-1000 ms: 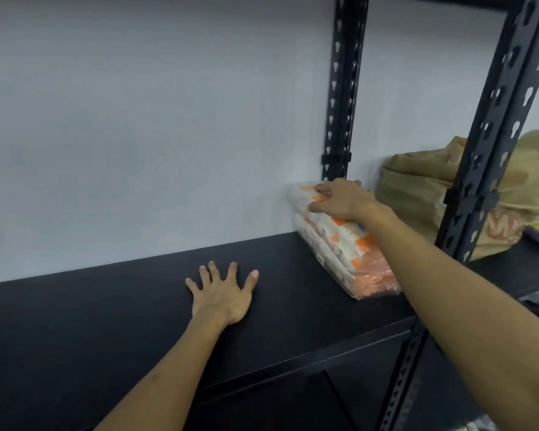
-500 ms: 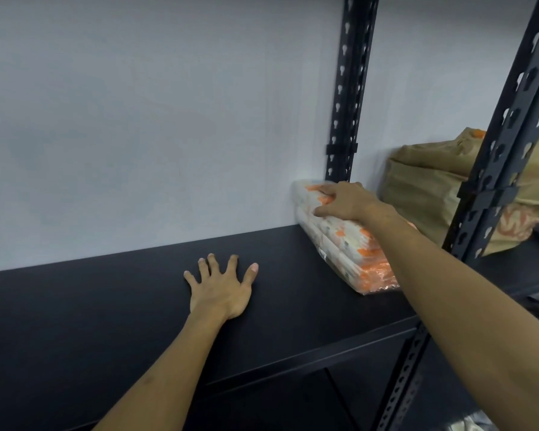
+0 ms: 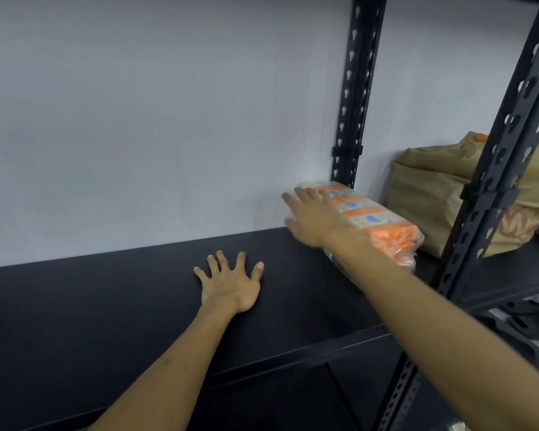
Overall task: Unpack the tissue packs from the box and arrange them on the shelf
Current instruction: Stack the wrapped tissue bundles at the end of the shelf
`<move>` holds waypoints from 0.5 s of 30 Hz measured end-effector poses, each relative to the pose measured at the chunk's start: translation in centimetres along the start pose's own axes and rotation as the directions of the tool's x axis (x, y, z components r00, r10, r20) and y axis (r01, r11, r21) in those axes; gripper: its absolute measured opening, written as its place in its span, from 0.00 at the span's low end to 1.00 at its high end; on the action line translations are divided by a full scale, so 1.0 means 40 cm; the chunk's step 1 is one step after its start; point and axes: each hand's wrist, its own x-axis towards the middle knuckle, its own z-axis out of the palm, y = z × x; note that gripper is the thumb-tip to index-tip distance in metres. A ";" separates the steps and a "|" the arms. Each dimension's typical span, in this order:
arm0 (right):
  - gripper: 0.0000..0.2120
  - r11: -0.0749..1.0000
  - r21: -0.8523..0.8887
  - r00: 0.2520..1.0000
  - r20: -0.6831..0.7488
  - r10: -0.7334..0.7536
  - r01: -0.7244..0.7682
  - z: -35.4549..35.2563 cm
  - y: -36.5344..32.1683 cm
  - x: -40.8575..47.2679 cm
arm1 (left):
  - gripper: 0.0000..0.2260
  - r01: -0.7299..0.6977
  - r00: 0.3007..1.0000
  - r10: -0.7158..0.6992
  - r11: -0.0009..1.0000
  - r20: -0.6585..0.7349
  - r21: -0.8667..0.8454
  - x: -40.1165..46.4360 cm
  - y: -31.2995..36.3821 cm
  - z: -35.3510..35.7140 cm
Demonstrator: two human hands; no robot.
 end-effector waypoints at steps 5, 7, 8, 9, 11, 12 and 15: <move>0.25 0.932 0.315 0.964 0.245 0.103 -0.180 0.172 -0.094 -0.134 | 0.30 0.004 1.000 -0.004 1.000 -0.008 0.007 0.003 0.002 0.002; 0.24 0.878 0.384 0.947 0.256 0.195 -0.285 0.181 -0.107 -0.182 | 0.31 0.008 1.000 -0.008 1.000 -0.004 0.016 0.006 0.003 0.002; 0.23 0.861 0.402 0.940 0.260 0.219 -0.312 0.173 -0.118 -0.204 | 0.31 0.009 1.000 -0.009 1.000 -0.002 0.016 0.007 0.003 0.002; 0.24 0.857 0.403 0.937 0.267 0.225 -0.320 0.165 -0.132 -0.227 | 0.31 0.010 1.000 -0.010 1.000 0.001 0.015 0.008 0.002 0.004; 0.26 0.878 0.371 0.941 0.264 0.212 -0.302 0.160 -0.163 -0.269 | 0.31 0.007 1.000 -0.007 1.000 0.000 0.012 0.007 0.001 0.005; 0.27 0.887 0.356 0.944 0.256 0.210 -0.294 0.161 -0.176 -0.283 | 0.31 0.006 1.000 -0.006 1.000 -0.002 0.008 0.007 0.001 0.003; 0.28 0.890 0.346 0.945 0.238 0.222 -0.297 0.169 -0.183 -0.287 | 0.31 -0.001 1.000 0.001 1.000 0.004 -0.021 0.003 0.000 -0.002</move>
